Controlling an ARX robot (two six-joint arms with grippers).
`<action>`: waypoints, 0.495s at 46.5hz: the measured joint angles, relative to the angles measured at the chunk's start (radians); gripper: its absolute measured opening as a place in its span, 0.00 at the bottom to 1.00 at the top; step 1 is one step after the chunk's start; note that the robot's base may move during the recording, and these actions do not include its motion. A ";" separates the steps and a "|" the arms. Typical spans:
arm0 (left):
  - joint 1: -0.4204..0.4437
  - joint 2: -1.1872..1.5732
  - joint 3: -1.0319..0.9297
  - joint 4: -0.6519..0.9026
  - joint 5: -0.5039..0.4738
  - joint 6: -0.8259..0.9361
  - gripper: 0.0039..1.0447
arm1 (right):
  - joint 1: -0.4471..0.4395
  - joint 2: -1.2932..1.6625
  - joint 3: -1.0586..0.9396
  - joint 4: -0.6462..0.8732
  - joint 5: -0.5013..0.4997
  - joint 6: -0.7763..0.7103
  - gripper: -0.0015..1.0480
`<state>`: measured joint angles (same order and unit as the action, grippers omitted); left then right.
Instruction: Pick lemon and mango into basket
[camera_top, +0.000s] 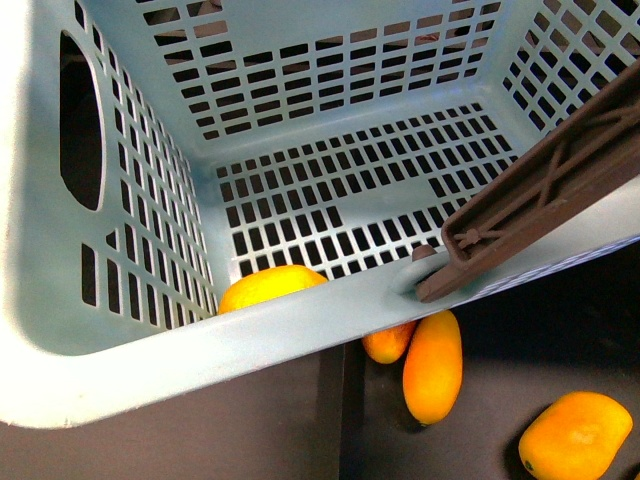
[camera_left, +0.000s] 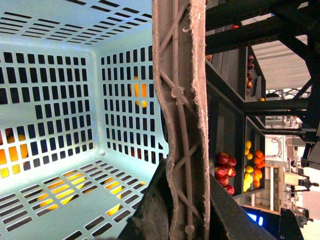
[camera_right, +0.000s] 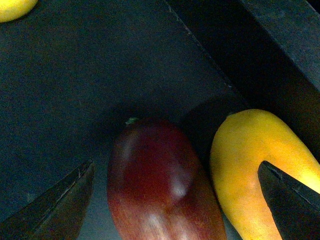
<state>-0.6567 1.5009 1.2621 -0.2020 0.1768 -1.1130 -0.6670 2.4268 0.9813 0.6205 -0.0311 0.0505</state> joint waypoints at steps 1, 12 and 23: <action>0.000 0.000 0.000 0.000 0.000 0.000 0.06 | 0.002 0.003 0.006 -0.002 -0.001 0.002 0.92; 0.000 0.000 0.000 0.000 -0.001 0.000 0.06 | 0.035 0.047 0.042 -0.014 -0.010 0.010 0.92; 0.000 0.000 0.000 0.000 0.000 0.000 0.06 | 0.064 0.084 0.038 -0.014 0.005 0.020 0.92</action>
<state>-0.6567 1.5009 1.2621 -0.2020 0.1764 -1.1130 -0.6029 2.5111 1.0191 0.6067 -0.0261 0.0704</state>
